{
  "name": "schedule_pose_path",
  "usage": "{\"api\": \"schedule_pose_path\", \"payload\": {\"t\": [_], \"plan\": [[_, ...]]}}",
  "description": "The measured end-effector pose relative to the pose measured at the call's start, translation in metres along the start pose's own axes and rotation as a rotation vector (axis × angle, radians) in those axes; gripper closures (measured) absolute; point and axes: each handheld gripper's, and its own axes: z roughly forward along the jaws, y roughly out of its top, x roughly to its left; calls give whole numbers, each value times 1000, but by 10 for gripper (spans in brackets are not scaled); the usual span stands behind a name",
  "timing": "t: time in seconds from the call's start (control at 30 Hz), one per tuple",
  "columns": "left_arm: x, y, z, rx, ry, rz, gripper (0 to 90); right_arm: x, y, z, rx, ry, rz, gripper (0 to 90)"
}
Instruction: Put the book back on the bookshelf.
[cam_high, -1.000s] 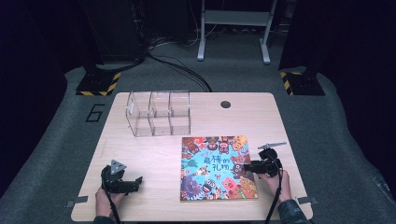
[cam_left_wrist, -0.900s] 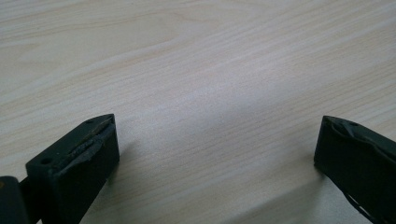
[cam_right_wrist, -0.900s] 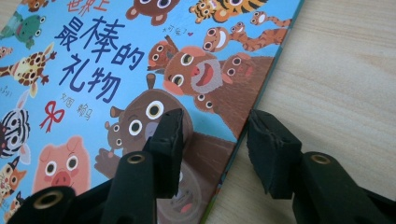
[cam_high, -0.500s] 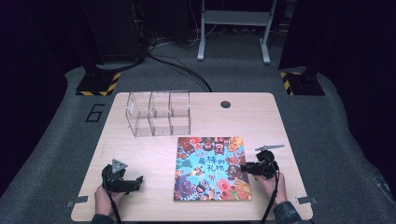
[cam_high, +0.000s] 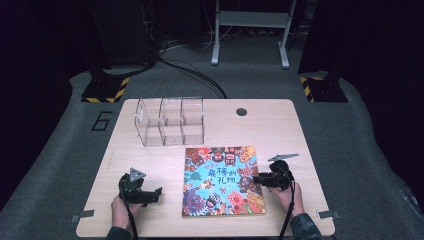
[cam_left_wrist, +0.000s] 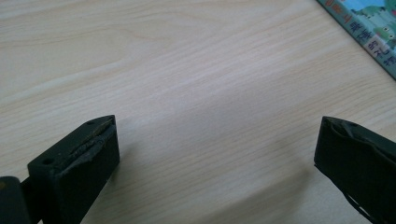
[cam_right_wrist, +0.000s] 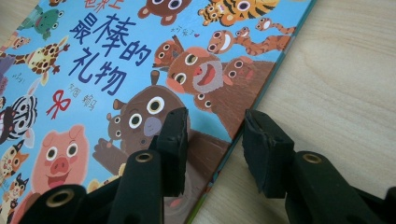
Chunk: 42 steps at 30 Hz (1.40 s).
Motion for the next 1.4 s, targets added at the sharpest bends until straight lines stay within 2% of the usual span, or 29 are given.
{"api": "schedule_pose_path", "payload": {"t": [0.17,0.3,0.4,0.47,0.5,0.53,0.63,0.77,0.8,0.83,0.9,0.97,1.0,1.03,1.27,1.33,1.4], "plan": [[-8,5,4,18,7,51,1,2,3,2,16,6,-9,601],[-13,7,7,14,-4,64,1,2,5,4,18,11,-25,600],[-22,10,13,0,-10,76,1,2,10,5,53,14,-58,592],[-25,11,15,-3,-22,86,1,3,12,4,69,9,-60,590],[-28,11,17,-24,-23,67,1,4,13,4,78,7,-57,588],[-29,12,17,-6,-26,80,1,5,14,5,84,-8,-69,579],[-31,13,19,-8,-18,89,0,7,17,5,102,-21,-81,535],[-34,14,19,-10,-21,89,0,5,20,6,108,-34,-64,500],[-34,14,20,-7,-22,95,0,3,21,6,96,-32,-74,497],[-35,14,20,-15,-21,89,0,3,22,5,99,-28,-51,496],[-34,13,20,-11,-25,104,0,1,26,6,90,-53,-51,491],[-36,12,21,-38,-26,76,0,-2,30,6,87,-49,-54,484],[-36,12,21,-38,-26,76,0,-2,30,6,87,-49,-54,484],[-36,11,21,-42,-27,71,0,-3,33,7,81,-61,-47,472],[-36,11,21,-42,-26,76,0,-3,44,16,84,-65,-18,468],[-36,11,21,-36,-26,82,0,-2,46,20,102,-90,-21,469],[-36,11,21,-40,-27,82,0,-3,47,23,110,-73,-18,471]]}}
